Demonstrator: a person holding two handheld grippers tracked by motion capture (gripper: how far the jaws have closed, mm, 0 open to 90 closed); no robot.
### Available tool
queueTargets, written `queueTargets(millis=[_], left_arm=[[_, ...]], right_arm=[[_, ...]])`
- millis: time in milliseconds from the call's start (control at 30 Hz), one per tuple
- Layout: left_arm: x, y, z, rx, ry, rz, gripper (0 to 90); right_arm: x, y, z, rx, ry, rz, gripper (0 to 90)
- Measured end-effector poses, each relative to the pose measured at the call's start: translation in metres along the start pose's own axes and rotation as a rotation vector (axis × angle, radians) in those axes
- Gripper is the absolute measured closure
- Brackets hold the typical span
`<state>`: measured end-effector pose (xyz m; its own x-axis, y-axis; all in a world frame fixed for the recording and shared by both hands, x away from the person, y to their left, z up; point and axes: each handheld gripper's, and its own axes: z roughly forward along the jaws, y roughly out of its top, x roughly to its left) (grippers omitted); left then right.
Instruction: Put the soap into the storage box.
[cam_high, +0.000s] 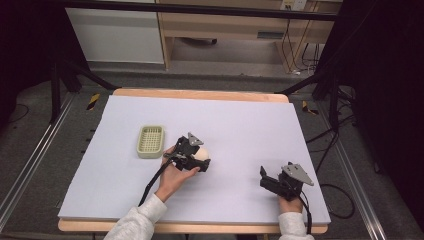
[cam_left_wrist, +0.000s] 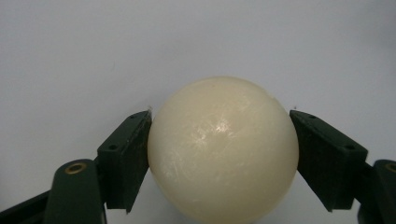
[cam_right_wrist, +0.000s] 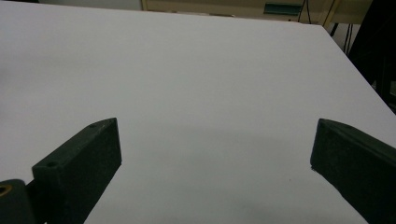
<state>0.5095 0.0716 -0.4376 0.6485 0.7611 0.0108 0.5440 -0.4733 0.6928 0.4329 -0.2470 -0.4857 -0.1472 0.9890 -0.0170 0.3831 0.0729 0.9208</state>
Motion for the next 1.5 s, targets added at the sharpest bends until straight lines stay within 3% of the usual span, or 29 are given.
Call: queueTargets(millis=[533, 1067, 1100, 1500], left_arm=[[0.025, -0.012, -0.037, -0.024, 0.025, 0.015, 24.0], [0.061, -0.027, -0.058, -0.049, 0.071, -0.037, 24.0], [0.066, -0.028, -0.06, -0.058, 0.075, -0.058, 24.0], [0.088, -0.028, -0.065, -0.075, 0.105, -0.109, 24.1]], right_arm=[[0.0, 0.0, 0.0, 0.0, 0.001, 0.0, 2.3], [0.0, 0.0, -0.001, -0.007, 0.006, -0.006, 2.3], [0.001, 0.0, -0.001, -0.008, 0.007, -0.004, 2.3], [0.001, 0.0, 0.0, -0.001, 0.007, -0.008, 2.3]])
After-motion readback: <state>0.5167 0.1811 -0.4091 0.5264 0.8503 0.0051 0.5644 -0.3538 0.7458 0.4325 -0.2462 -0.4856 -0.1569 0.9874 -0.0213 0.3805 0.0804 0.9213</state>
